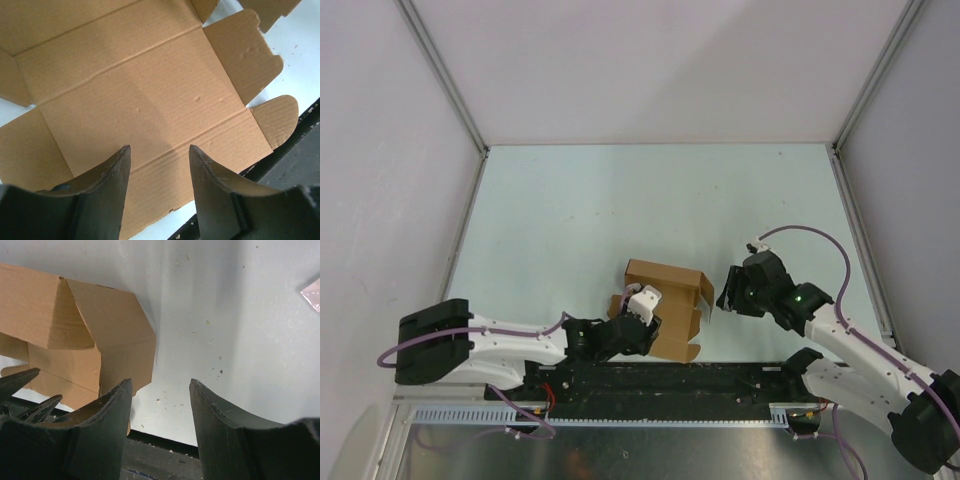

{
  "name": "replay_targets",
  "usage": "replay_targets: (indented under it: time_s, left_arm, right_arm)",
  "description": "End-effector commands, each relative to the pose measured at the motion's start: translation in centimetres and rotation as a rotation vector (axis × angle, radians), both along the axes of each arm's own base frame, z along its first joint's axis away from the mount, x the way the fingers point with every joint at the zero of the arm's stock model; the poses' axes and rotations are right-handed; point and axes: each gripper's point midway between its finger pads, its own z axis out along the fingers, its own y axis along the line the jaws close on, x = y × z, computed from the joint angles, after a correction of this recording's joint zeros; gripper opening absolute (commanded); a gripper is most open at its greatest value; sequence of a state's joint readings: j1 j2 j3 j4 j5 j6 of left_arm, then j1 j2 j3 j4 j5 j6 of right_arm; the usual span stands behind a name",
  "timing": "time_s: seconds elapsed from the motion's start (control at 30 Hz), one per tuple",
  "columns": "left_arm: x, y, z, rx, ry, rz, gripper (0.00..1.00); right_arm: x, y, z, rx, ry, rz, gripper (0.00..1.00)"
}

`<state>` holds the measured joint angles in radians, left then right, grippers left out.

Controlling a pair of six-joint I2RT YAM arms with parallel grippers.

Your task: Fold the paper box

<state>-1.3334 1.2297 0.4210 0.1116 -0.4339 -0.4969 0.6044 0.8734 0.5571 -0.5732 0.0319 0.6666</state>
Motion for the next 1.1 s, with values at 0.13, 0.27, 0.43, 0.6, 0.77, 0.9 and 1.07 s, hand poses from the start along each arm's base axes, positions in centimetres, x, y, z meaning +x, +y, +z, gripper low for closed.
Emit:
replay_targets:
  time_s: [0.13, 0.27, 0.43, 0.6, 0.77, 0.9, 1.07]
  left_arm:
    - [0.0, -1.9, -1.2, -0.003, 0.034, 0.011, 0.54]
    - [-0.1, -1.9, -1.7, 0.012, 0.042, 0.007, 0.54]
    - [-0.1, -2.2, -1.8, 0.015, 0.045, 0.001, 0.51]
    - [-0.1, -2.0, -1.8, 0.014, 0.044, 0.004, 0.51]
    - [-0.1, -1.8, -1.6, 0.010, 0.040, 0.001, 0.51]
    - [-0.1, -1.8, -1.5, 0.008, 0.037, 0.003, 0.51]
    - [-0.1, -1.7, -1.7, 0.014, 0.036, 0.002, 0.51]
  right_arm:
    - [-2.2, 1.8, 2.0, 0.102, -0.003, -0.001, 0.52]
    - [-3.2, 3.4, 4.3, 0.188, -0.076, 0.029, 0.47]
    - [-4.0, 6.5, 5.1, 0.242, -0.121, 0.112, 0.22]
    - [-3.1, 8.0, 2.5, 0.135, -0.130, 0.109, 0.07]
    - [-2.4, 9.6, -0.1, 0.065, -0.125, 0.128, 0.05]
    - [-2.2, 9.1, -1.7, -0.004, -0.118, 0.110, 0.04]
    - [-2.6, 8.1, -3.2, -0.118, -0.129, 0.113, 0.01]
